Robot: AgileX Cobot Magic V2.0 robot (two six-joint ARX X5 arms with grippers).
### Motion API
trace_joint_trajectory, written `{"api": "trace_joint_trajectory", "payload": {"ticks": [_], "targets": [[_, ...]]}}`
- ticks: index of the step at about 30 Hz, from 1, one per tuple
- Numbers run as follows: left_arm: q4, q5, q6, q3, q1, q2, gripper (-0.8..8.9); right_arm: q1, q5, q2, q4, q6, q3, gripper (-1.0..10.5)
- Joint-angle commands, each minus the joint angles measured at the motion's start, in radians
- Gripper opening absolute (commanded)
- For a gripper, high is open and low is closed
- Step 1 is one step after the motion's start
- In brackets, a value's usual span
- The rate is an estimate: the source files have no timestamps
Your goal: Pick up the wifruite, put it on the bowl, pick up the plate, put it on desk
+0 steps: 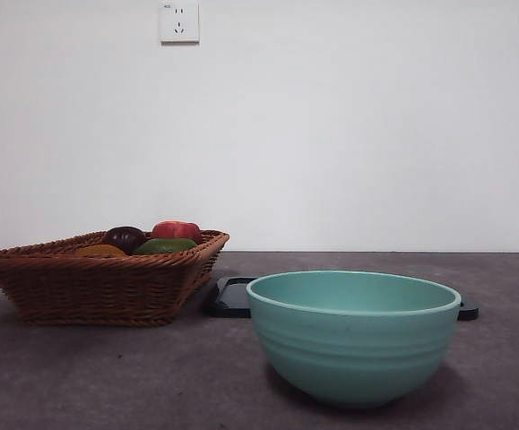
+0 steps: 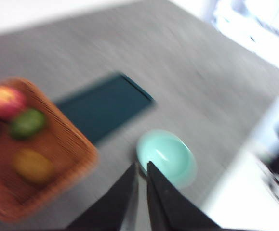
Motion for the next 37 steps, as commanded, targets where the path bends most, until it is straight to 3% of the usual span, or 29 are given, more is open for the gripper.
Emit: {"api": "trace_joint_trajectory", "payload": {"ticks": [1,4,7,9,12,17,21,25,29,37], "targets": [[0.233,-0.023,0.024,-0.146,0.104,-0.052,0.27,0.008,0.001,0.005,0.012,-0.005,0.011,0.3],[0.513,-0.11,0.069,-0.389,0.199,-0.139,0.27,0.008,0.0,0.005,0.012,-0.005,0.011,0.3],[0.748,-0.285,0.069,-0.637,0.258,-0.214,0.27,0.008,0.001,0.005,0.012,-0.005,0.011,0.3],[0.879,-0.383,0.052,-0.794,0.285,-0.259,0.27,0.008,0.001,0.005,0.012,-0.005,0.011,0.3],[0.991,-0.444,0.001,-0.987,0.309,-0.337,0.27,0.008,0.001,0.005,0.012,-0.005,0.011,0.3],[0.993,-0.447,-0.014,-1.203,0.32,-0.538,0.27,0.008,0.001,0.005,0.012,-0.005,0.011,0.3],[0.955,-0.451,-0.018,-1.277,0.321,-0.695,0.27,0.008,0.001,0.005,0.012,-0.005,0.011,0.3],[0.951,-0.455,-0.056,-1.304,0.325,-0.689,0.27,0.008,0.0,0.004,0.012,-0.005,0.011,0.3],[0.888,-0.502,-0.062,-1.304,0.331,-0.693,0.27,0.008,0.001,0.005,0.012,-0.005,0.011,0.3],[0.889,-0.503,-0.058,-1.303,0.332,-0.692,0.27,0.008,0.001,0.004,0.012,-0.005,0.011,0.3]]}}
